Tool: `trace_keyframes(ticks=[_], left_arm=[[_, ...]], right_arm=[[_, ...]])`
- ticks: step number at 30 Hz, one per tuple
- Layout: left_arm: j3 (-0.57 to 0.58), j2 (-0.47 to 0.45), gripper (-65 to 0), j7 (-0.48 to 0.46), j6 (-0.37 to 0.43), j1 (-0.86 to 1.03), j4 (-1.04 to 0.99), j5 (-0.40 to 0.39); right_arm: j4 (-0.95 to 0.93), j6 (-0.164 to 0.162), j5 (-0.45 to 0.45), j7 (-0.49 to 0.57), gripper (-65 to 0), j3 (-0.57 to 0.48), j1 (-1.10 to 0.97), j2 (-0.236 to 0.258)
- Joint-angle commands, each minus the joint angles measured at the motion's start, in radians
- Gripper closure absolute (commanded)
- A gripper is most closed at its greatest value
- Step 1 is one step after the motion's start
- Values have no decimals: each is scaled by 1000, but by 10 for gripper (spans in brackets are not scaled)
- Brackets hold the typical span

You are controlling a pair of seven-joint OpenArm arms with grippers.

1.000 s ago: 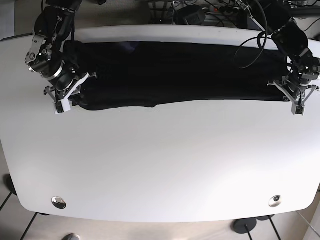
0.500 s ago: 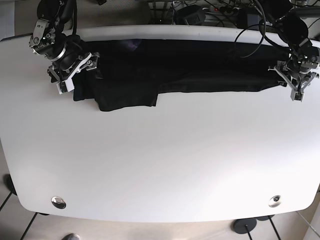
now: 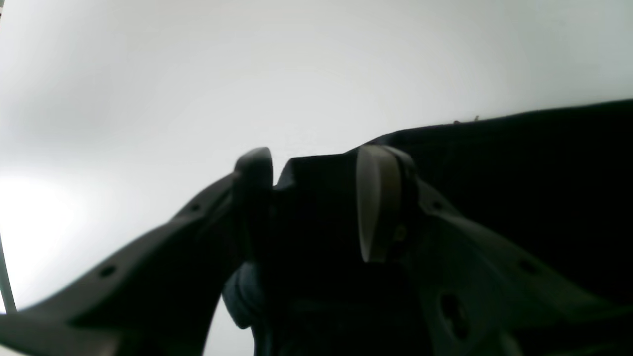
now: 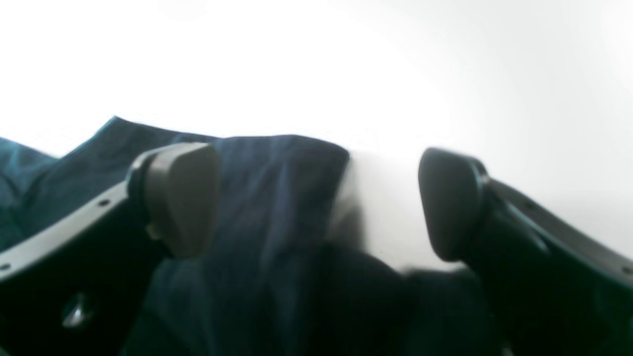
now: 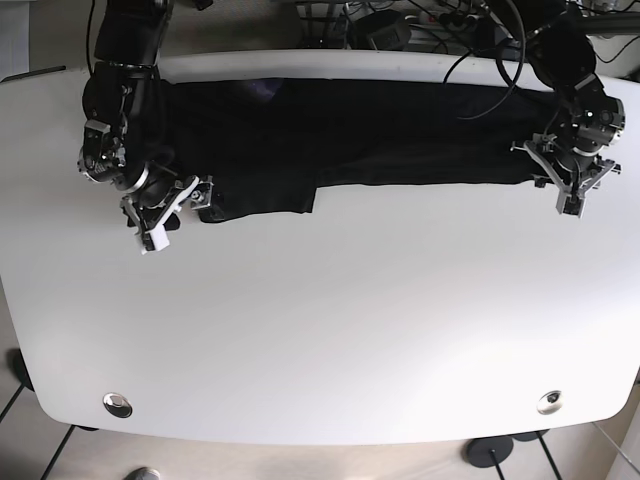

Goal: Fold the T-shirt properly
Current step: 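Fold the black shirt's hem edge over toward the collar with both grippers, then release and regrasp the long folded black strip's ends with both grippers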

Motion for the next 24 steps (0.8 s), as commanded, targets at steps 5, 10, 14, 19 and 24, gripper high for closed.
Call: trace_keyframes(ticks=[5,10,14,19,24], left_arm=[[0,-52,-251,-15,2,39,-20,-2],[1,-78,-251,-17,2,39,-123,-2],[3,-79,-250,-17,2,36,-166,-2],[5,-79,-250,-72,2,40,-193,-1],[5,-79,-250,-89,2,42,-193,1]], right_arm=[[-30,10,10,29,-575,-51,17,4],[-24,10,8,31,-212,-85,21,-23],[17,10,8,31,-17,-89,24,-31],[248,8,20,23,-21,-95,-46,-31],[490,1,149,-51,-21,-14,-206,-29]])
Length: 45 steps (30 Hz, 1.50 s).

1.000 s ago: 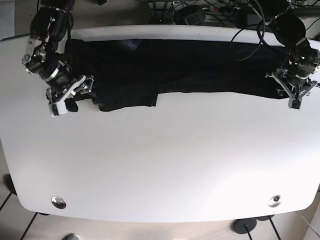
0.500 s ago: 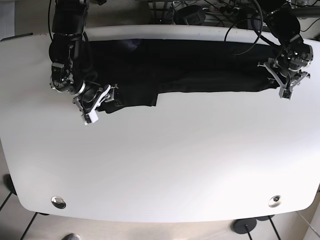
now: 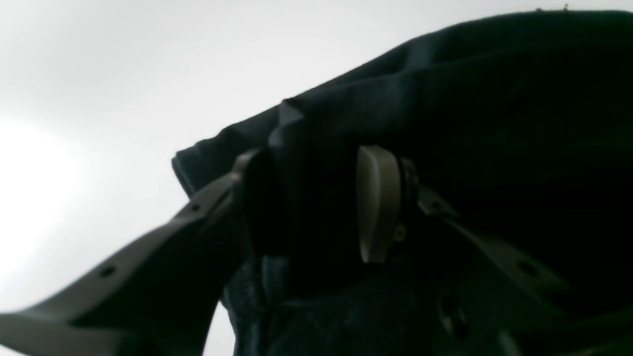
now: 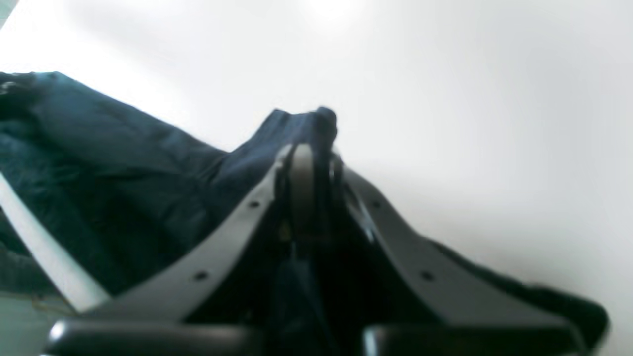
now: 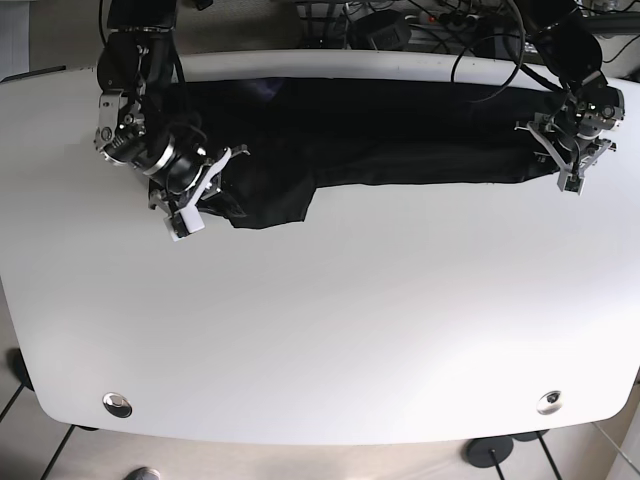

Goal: Fold the T-shirt properly
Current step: 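Release and regrasp the long folded black strip's ends with both grippers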

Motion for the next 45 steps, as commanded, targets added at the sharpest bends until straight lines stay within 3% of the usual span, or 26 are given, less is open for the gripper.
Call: trace_keyframes(ticks=[1,11,15,20,21,23,26,29,31,34,38,40,43,45], left_arm=[[-2,-12,-250,-2,2,-2,10,1],[0,-26,-250,-6,2,9,10,1],[0,-32,-250,-6,2,6,15,-2],[0,-28,-250,-3,2,-2,79,-9],[1,-25,-250,-2,2,-5,108,-11],[1,-25,-250,10,2,-29,139,-62],[1,-31,-250,80,2,-51,159,-168],[0,-26,-250,118,2,-48,231,-178],[0,-26,-250,146,2,12,237,-178],[0,-31,-250,144,2,63,197,-177],[0,-29,-250,123,2,41,70,-108],[4,-28,-250,109,2,14,41,-105],[93,-37,-250,109,2,-43,-39,-92],[133,-49,-250,107,2,-104,-97,-25]], right_arm=[[72,2,27,-10,-21,46,-36,-6],[-4,10,26,-10,-25,236,-155,-6],[-63,10,24,-10,-44,289,-202,16],[8,12,33,-10,-406,347,-225,9],[23,12,33,-10,-450,347,-225,9],[57,12,33,-10,-477,338,-225,8],[68,13,35,-11,-438,223,-222,8],[63,13,62,-11,-335,69,-225,11],[33,13,55,-10,-178,-27,-225,8],[-41,13,53,-7,-33,-54,-219,8],[-158,13,53,59,-36,-52,-188,20],[-207,13,53,96,-38,-52,-162,49],[-290,13,53,121,-38,-49,-113,83],[-353,13,53,121,-38,-49,-53,114]])
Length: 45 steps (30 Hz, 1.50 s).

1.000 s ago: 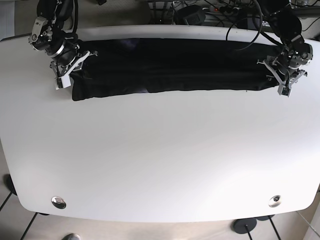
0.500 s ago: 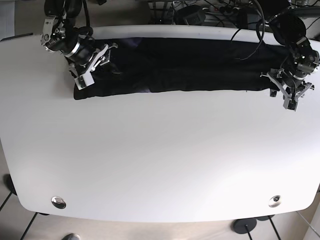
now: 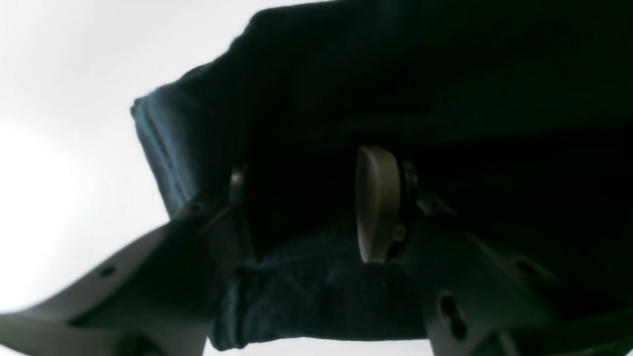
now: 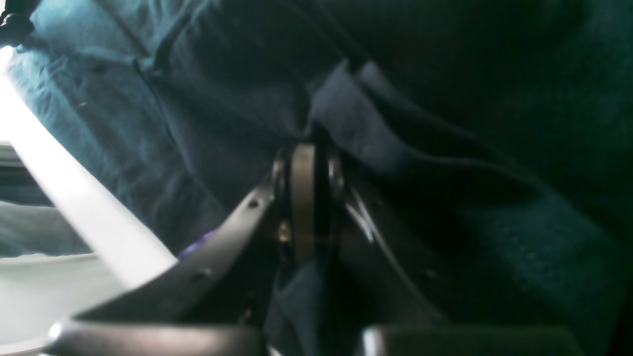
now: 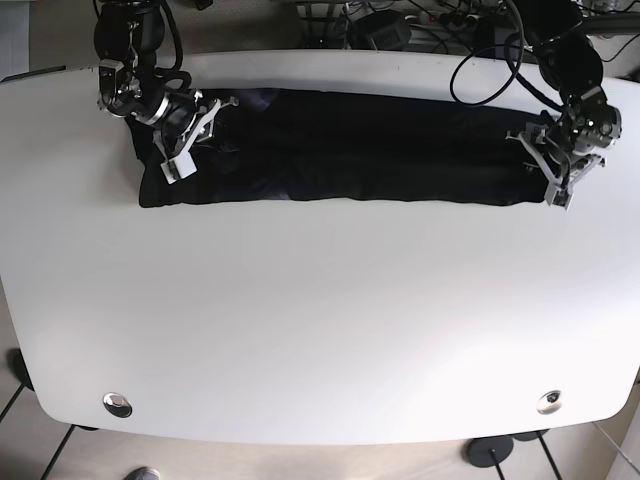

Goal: Fold the T-shirt properly
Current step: 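Release and regrasp the long folded black strip's ends with both grippers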

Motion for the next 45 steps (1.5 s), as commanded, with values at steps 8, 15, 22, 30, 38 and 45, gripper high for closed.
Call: trace_keyframes(ticks=[8,15,22,30,38,45], left_arm=[[52,-2,-250,15,-1,-176,-127,89],[-9,25,-253,54,-1,-163,69,-86],[-129,22,-314,136,-1,-163,129,-313],[-230,-56,-439,130,-1,-203,-98,-321],[-169,-90,-439,46,-1,-214,-322,-321],[-84,-90,-237,49,-1,-195,-356,-322]], right_arm=[[-175,-11,-4,44,-38,58,179,115],[-175,-11,1,41,-38,58,174,108],[-175,-11,1,41,-38,57,166,108],[-175,-11,1,41,-36,58,168,108],[-175,-11,1,44,-36,58,168,108],[-175,-11,1,44,-36,64,168,106]])
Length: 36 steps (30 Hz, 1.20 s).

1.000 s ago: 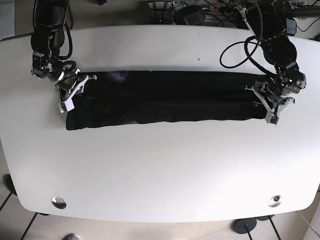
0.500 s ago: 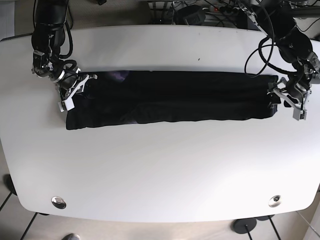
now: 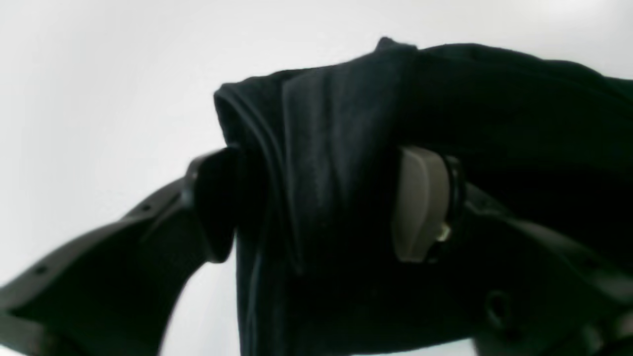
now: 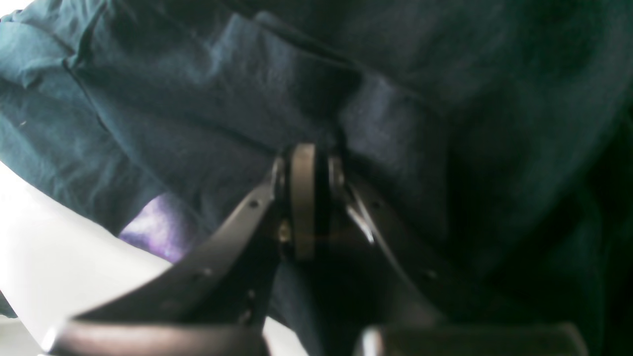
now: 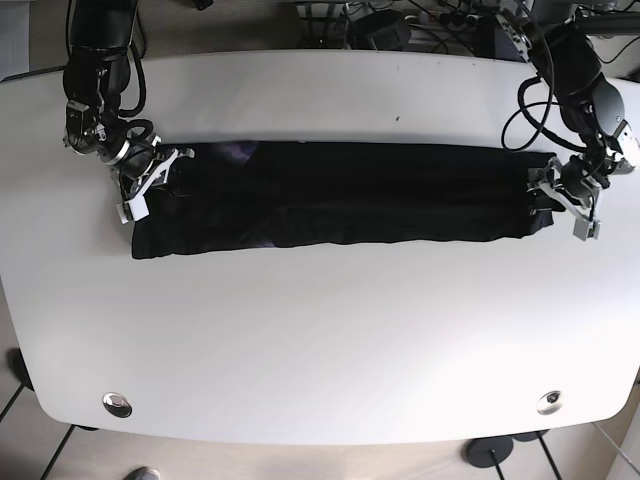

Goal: Fold the T-shirt properly
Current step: 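Release and regrasp the long folded black strip's ends with both grippers, then move the left gripper to the strip's middle and grasp it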

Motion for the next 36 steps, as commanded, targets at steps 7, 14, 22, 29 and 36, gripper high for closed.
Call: trace_keyframes(ticks=[7,14,22,29,36], left_arm=[[10,41,-6,116,-1,47,334,11],[179,180,-6,253,-1,79,701,13],[430,346,-6,207,-1,77,654,11],[587,384,-11,21,38,74,471,11],[614,386,-11,-17,105,31,434,11]], right_arm=[[10,-1,1,-9,-36,5,8,-21],[10,-1,1,-9,-36,2,8,-22],[10,-1,1,-9,-36,2,8,-22],[10,-1,1,-9,-36,1,8,-22],[10,-1,1,-12,-36,-1,5,-22]])
